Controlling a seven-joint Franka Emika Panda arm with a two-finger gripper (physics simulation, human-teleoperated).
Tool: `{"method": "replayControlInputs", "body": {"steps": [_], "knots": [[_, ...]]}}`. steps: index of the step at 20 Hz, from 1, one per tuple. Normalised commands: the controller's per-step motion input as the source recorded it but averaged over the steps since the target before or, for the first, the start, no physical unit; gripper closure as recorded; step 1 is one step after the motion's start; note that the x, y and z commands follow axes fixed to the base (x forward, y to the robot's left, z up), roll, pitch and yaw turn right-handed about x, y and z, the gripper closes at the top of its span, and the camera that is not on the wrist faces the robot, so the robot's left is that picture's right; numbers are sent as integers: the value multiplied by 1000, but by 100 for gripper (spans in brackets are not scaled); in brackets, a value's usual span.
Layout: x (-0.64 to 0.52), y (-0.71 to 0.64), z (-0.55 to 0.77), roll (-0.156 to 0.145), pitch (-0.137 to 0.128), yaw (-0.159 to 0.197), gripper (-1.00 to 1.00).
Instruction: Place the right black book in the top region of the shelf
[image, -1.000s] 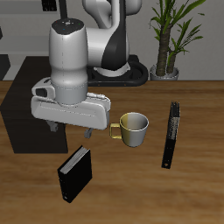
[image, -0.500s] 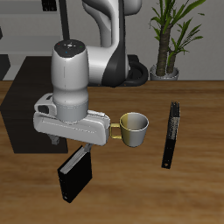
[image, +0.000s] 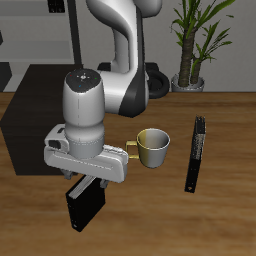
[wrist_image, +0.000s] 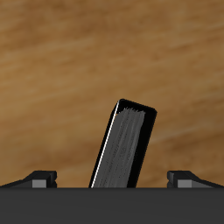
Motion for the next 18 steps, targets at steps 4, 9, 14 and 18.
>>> {"method": "replayControlInputs", "body": {"steps": [4,9,14,18], "knots": [[61,-59,-359,-19,56,-18,-100],[-27,-51,-126,-15,24,-11,100],[-48,3,50,-2,-5,5,100],[-127,189,282,20,-31,16,100]]}}
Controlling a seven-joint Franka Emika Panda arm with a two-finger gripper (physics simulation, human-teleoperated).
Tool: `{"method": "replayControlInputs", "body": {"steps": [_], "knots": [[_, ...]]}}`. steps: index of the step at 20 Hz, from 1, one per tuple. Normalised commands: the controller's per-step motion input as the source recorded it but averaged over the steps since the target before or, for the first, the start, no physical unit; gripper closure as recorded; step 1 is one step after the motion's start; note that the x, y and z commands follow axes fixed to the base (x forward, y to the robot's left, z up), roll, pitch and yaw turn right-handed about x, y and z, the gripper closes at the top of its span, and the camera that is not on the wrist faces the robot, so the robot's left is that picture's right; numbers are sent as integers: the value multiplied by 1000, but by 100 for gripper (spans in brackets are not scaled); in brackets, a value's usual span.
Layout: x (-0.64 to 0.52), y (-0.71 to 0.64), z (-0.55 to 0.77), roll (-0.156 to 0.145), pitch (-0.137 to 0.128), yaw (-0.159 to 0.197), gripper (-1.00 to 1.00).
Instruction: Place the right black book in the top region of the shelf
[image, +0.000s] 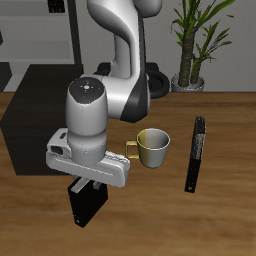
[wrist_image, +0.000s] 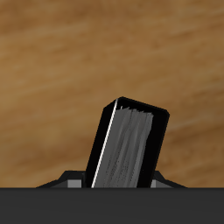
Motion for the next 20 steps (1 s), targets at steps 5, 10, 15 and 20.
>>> {"method": "replayControlInputs", "body": {"steps": [5,10,15,20], "knots": [[-250,313,470,32,-55,28,100],[-401,376,534,14,-63,37,100],[-428,413,585,38,-51,35,100],[-387,445,572,33,-53,46,100]]}}
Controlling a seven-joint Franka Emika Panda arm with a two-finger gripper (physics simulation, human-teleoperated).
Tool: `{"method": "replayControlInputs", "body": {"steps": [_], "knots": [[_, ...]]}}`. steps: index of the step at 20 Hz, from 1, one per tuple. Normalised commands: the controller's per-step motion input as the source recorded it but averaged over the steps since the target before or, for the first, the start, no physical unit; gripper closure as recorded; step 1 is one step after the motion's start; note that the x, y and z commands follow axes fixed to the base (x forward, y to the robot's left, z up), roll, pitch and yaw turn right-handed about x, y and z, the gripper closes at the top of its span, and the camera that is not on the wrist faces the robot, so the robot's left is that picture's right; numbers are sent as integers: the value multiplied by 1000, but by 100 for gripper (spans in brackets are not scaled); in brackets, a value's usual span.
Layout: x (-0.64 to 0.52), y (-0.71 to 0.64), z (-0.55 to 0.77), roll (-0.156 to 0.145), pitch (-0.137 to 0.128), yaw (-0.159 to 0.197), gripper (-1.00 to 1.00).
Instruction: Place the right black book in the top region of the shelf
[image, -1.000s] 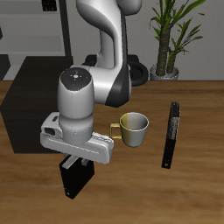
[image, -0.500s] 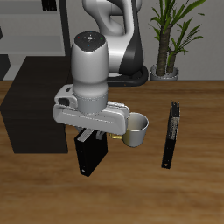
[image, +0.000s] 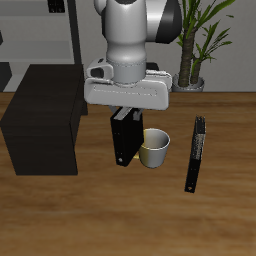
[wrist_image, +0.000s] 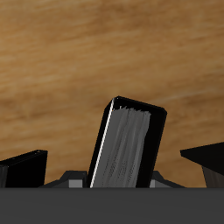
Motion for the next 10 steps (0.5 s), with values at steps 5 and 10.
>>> {"method": "replayControlInputs", "body": {"steps": [5,10], "knots": [[-420,353,560,29,-80,75,100],[-397,50,461,-58,-49,60,100]]}}
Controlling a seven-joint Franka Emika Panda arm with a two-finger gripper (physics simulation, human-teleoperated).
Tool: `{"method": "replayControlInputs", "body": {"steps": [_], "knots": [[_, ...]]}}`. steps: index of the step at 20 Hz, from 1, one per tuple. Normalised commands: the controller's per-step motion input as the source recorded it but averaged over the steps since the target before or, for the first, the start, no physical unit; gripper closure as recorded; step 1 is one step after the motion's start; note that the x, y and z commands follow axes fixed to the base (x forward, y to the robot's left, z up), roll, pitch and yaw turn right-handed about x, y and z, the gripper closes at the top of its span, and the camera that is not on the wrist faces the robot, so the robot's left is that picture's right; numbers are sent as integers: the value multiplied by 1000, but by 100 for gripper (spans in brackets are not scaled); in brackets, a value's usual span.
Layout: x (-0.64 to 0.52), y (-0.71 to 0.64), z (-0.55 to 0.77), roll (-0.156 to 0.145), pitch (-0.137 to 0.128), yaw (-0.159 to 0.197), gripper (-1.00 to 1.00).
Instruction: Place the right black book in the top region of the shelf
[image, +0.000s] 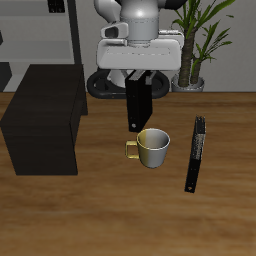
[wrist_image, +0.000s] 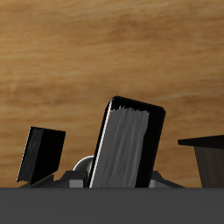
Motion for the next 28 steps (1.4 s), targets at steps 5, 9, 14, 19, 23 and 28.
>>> {"method": "replayControlInputs", "body": {"steps": [5,9,14,19,23,28], "knots": [[-471,-2,366,-100,-32,54,100],[-466,-105,230,-80,-9,26,100],[-358,-81,11,-93,40,-25,100],[-395,46,97,-79,12,29,100],[-289,343,85,-45,-17,98,100],[-112,316,-69,-71,-7,110,100]]}}
